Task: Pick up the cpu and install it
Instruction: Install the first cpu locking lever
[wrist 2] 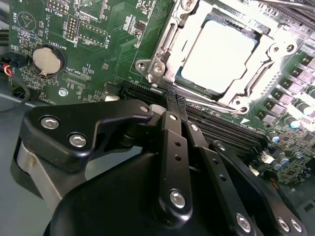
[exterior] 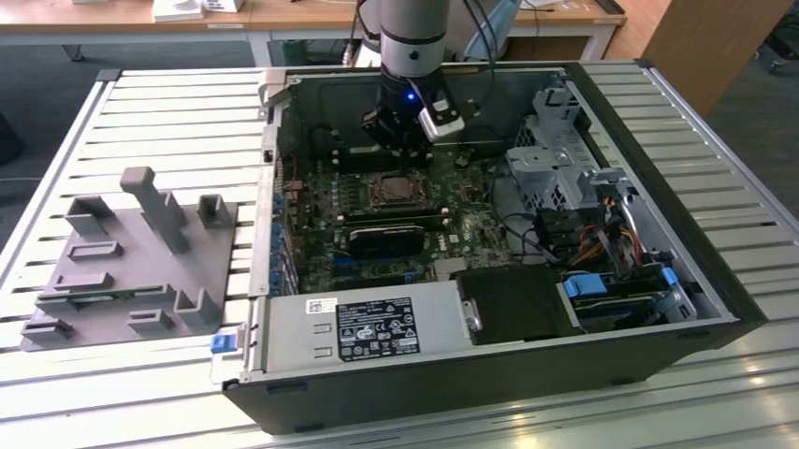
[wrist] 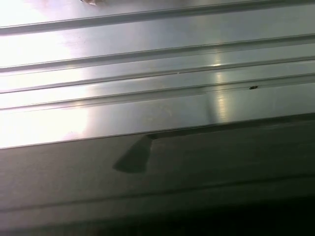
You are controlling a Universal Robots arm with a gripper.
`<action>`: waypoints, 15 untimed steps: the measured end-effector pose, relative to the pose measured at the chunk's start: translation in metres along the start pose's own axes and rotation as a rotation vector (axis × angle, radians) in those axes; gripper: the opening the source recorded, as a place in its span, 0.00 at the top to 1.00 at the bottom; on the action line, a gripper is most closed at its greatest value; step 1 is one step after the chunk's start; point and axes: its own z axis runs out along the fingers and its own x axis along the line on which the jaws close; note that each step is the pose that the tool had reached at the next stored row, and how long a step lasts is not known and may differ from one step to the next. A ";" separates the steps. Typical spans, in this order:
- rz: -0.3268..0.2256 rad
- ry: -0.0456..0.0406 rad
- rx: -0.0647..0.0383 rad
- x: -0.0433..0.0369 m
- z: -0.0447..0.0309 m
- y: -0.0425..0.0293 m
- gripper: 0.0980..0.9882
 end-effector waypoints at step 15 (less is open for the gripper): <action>0.000 -0.0028 0.028 0.0000 0.0053 -0.0001 0.99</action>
